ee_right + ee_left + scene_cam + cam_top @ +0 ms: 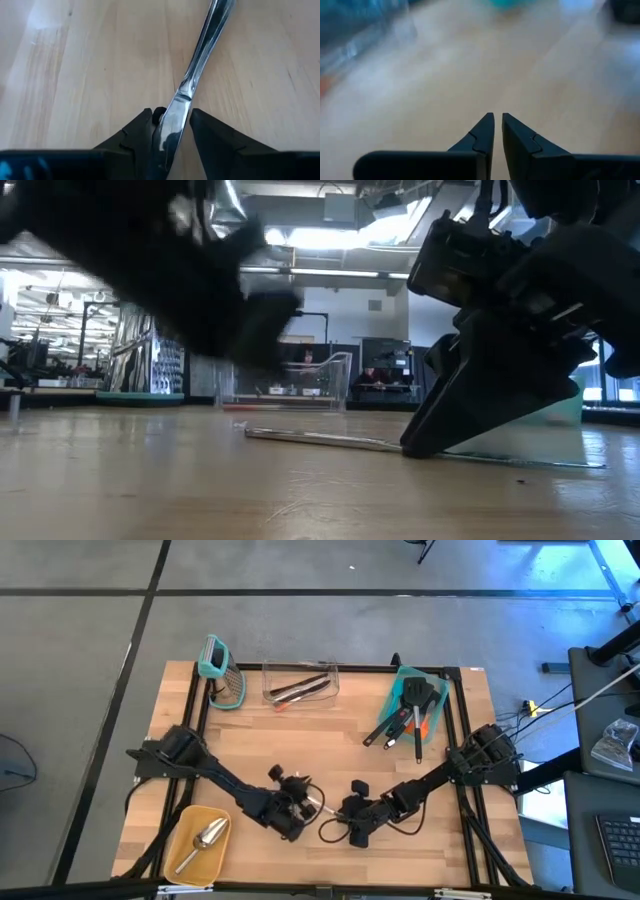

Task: Pick & Place Kitchen Items
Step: Put the silver table knife into the transparent bin

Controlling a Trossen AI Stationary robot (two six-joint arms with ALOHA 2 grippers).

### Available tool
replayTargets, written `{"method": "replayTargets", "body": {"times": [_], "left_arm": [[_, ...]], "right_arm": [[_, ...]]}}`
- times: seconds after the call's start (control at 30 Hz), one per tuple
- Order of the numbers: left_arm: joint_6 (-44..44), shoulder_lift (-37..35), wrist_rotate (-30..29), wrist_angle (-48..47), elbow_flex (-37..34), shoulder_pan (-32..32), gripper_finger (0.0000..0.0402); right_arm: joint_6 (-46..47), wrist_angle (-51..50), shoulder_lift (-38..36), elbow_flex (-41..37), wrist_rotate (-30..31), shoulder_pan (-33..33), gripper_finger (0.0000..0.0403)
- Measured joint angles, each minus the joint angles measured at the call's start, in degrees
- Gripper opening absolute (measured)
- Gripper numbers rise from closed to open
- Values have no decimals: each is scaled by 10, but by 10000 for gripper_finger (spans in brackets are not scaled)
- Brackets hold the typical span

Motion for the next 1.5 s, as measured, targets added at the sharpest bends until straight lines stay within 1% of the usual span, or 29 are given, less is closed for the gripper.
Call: {"method": "replayTargets", "body": {"times": [0.07, 0.1, 0.17, 0.23, 0.27, 0.3, 0.33, 0.47, 0.53, 0.6, 0.67, 0.7, 0.77, 0.83, 0.87, 0.93, 1.0, 1.07, 1.17, 1.23, 1.37, 1.43, 1.5], "left_arm": [[48, -25, -34, 15, 3, -3, 31], [77, -33, -38, 20, 3, -5, 31], [149, -49, -37, 30, 0, -8, 31], [227, -73, -15, 63, 3, -8, 30], [265, -84, 8, 78, 4, -5, 29], [301, -92, 43, 92, 4, -1, 26], [337, -97, 88, 111, 3, 3, 22], [470, -106, 297, 212, 3, 25, 4], [505, -106, 373, 239, 4, 39, 3], [512, -102, 412, 253, 4, 56, 4], [516, -97, 436, 295, -16, 73, 4], [516, -93, 449, 334, -35, 81, 3], [504, -82, 485, 452, -87, 95, 2], [488, -80, 491, 584, -161, 101, 2], [482, -72, 482, 662, -196, 101, 3], [474, -62, 445, 791, -273, 96, 6], [464, -38, 435, 887, -314, 89, 10], [463, -23, 427, 943, -336, 78, 14], [470, 10, 433, 952, -319, 70, 29], [480, 34, 449, 939, -281, 67, 48], [492, 87, 462, 878, -221, 68, 108], [492, 105, 454, 863, -209, 70, 141], [481, 126, 444, 868, -205, 75, 171]], "right_arm": [[-2, -8, -4, 2, 1, 0, 145], [-3, -18, -7, 4, 1, 0, 145], [-3, -55, -19, 5, 1, 0, 145], [-2, -85, -33, 4, 1, 0, 145], [-2, -88, -38, 4, 1, 1, 145], [-1, -97, -44, 3, 1, 2, 145], [0, -107, -50, 2, 1, 4, 145], [0, -142, -69, -1, 2, 11, 145], [3, -161, -75, -1, 5, 13, 145], [15, -187, -83, -1, 5, 16, 145], [18, -196, -84, -1, 8, 19, 145], [19, -203, -84, 0, 10, 22, 145], [19, -212, -84, 0, 15, 27, 145], [19, -216, -85, -1, 16, 31, 145], [19, -216, -85, -1, 16, 32, 145], [19, -218, -85, -2, 17, 34, 145], [20, -219, -85, -1, 18, 34, 145], [29, -221, -85, -2, 18, 34, 145], [38, -222, -85, -2, 16, 31, 145], [47, -218, -85, -6, 16, 28, 145], [48, -205, -85, -14, 17, 24, 145], [48, -205, -85, -14, 17, 24, 145], [48, -204, -85, -14, 17, 24, 145]]}}
